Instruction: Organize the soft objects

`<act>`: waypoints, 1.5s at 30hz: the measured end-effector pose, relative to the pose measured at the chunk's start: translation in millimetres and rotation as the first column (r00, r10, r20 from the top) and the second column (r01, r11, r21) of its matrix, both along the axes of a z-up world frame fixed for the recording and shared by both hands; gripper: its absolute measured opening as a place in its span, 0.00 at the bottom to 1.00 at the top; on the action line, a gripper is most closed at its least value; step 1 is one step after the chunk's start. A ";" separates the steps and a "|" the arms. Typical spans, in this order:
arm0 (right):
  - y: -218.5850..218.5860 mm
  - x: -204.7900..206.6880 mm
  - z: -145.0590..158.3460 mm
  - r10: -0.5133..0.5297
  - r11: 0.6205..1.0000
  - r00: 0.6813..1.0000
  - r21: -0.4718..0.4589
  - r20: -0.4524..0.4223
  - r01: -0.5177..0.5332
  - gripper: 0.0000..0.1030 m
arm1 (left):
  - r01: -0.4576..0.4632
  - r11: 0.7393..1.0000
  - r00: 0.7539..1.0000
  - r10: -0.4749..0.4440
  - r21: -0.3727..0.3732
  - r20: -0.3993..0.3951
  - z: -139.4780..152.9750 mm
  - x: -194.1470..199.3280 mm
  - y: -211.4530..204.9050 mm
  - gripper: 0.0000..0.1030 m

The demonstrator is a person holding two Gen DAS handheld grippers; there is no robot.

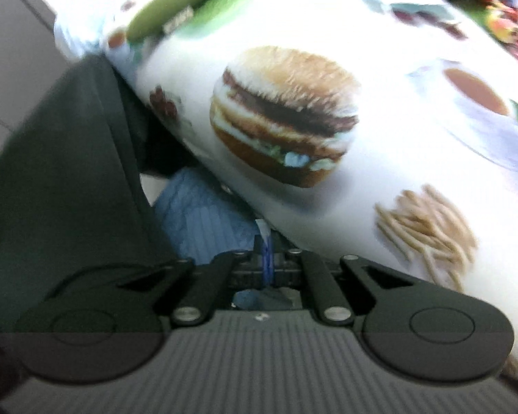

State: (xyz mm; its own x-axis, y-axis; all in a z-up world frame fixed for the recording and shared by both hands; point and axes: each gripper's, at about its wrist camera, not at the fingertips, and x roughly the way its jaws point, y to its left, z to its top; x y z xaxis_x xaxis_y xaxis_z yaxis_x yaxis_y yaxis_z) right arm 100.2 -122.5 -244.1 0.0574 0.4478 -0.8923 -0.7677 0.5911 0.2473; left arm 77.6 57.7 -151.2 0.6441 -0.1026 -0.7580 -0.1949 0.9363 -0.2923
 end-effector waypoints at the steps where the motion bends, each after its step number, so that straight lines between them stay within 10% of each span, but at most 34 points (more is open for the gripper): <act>1: -5.8 3.6 7.1 -0.020 1.000 1.000 0.016 0.003 0.020 0.05 | 0.006 1.000 1.000 -0.006 0.003 0.003 1.4 0.9 -2.3 0.52; 24: -73.0 15.3 122.1 -0.362 0.915 0.910 0.262 0.204 0.306 0.05 | 0.101 0.995 0.989 -0.099 -0.015 0.110 44.5 29.3 -42.9 0.52; 45: -156.6 109.7 240.2 -0.663 0.744 0.618 0.467 0.422 0.478 0.05 | 0.250 0.967 0.936 -0.256 0.057 0.242 118.4 104.3 -114.0 0.52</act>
